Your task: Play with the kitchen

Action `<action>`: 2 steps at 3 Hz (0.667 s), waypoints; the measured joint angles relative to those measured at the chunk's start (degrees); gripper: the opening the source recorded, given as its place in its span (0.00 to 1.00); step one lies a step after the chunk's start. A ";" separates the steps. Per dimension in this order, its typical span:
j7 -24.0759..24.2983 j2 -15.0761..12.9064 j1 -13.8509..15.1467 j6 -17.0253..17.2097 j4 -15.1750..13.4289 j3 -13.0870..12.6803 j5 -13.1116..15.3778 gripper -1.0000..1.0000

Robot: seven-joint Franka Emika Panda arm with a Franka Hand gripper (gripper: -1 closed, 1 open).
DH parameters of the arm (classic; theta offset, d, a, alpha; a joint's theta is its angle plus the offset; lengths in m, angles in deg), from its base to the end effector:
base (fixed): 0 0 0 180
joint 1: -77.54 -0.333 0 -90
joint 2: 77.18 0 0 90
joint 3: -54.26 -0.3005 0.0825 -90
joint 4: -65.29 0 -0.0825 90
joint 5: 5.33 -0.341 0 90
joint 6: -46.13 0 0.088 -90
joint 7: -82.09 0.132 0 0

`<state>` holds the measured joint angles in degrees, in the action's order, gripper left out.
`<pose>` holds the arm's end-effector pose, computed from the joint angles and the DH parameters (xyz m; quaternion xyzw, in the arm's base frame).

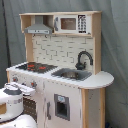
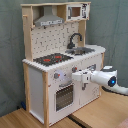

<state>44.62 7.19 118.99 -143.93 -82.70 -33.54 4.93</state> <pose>0.3103 0.3742 0.3336 0.2939 0.6729 0.2787 0.6190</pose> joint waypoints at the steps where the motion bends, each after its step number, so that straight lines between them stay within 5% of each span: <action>1: 0.07 -0.01 -3.21 4.89 -0.11 0.00 0.00 1.00; 2: 0.25 -0.01 -6.81 9.52 -0.17 0.00 0.00 1.00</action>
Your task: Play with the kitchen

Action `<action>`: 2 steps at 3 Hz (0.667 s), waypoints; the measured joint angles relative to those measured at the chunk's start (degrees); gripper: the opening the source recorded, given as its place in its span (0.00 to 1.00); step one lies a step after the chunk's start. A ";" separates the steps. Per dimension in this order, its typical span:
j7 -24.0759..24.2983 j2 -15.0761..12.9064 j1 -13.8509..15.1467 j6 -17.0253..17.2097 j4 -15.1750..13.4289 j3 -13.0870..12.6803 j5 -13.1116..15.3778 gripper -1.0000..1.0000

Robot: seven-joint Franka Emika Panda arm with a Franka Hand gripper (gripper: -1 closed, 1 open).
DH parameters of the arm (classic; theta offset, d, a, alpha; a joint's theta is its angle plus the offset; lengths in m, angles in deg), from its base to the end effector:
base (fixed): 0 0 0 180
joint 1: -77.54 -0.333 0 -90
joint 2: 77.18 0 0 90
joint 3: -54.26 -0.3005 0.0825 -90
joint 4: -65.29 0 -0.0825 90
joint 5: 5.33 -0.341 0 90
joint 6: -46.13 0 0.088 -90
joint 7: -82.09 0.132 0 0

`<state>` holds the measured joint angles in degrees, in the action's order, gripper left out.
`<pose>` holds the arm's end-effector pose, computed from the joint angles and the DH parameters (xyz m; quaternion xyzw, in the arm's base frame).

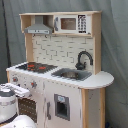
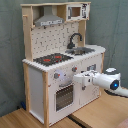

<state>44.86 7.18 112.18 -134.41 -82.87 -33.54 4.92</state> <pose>0.2799 0.3858 0.3343 0.3061 0.6621 0.2628 0.6315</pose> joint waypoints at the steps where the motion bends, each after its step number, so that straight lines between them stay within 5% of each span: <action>1: 1.43 0.00 -3.91 4.33 0.07 0.00 -0.03 1.00; 2: 2.03 -0.01 -7.79 8.78 0.82 0.01 -0.06 1.00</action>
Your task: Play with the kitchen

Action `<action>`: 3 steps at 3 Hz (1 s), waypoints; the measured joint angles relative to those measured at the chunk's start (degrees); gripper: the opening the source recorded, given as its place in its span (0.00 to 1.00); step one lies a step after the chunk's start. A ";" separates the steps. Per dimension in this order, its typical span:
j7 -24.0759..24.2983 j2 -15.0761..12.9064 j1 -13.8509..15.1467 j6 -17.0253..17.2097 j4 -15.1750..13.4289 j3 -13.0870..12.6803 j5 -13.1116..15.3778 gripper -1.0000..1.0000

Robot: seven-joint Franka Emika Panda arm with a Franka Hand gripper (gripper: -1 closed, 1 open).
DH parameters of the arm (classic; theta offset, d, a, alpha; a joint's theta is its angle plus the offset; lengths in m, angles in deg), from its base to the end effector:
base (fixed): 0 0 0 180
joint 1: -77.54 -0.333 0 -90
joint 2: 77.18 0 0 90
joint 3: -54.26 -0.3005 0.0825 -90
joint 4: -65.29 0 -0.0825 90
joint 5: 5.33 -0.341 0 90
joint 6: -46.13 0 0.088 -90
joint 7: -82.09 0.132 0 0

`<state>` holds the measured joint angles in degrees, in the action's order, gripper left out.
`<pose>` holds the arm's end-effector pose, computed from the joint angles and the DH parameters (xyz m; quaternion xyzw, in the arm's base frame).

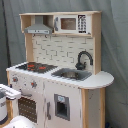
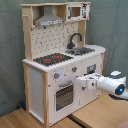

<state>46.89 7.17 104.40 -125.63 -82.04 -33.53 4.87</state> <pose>0.2363 0.4071 0.3364 0.3141 0.6523 0.2734 0.6333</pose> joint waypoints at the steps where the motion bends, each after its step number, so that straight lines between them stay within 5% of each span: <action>1: 0.32 0.00 -3.84 4.82 0.08 0.01 -0.01 1.00; 2: 1.81 0.11 -4.99 10.04 -0.44 1.72 -0.01 1.00; 3: 1.90 0.84 -4.96 13.36 -0.87 7.28 0.02 1.00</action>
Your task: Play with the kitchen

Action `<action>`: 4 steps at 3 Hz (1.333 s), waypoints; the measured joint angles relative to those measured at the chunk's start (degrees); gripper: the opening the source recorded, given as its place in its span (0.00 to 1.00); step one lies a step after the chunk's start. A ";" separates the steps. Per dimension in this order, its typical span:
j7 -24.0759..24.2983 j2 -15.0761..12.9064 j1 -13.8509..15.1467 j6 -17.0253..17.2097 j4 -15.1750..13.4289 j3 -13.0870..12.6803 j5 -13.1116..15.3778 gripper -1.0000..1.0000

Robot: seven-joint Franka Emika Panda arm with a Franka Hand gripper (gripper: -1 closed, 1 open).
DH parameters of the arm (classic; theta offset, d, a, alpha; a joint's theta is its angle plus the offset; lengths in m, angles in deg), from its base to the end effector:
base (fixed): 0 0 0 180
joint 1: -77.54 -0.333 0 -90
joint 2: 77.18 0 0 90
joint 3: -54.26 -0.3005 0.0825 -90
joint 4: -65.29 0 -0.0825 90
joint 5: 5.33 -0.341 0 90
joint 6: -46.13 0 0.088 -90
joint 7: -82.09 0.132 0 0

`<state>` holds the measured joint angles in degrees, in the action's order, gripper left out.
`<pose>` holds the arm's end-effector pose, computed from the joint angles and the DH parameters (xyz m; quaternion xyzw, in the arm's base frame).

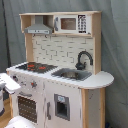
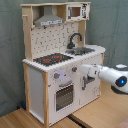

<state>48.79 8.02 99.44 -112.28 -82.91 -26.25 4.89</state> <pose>0.2240 0.3807 0.3947 0.4008 0.5774 0.2733 0.6567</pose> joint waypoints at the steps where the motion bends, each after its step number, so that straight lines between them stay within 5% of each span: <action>1: 0.43 0.34 0.02 3.06 -0.37 5.77 0.03 1.00; 4: 10.15 0.89 0.58 12.60 1.20 18.69 0.14 1.00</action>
<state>58.93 8.91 100.02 -99.67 -81.71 -7.56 5.03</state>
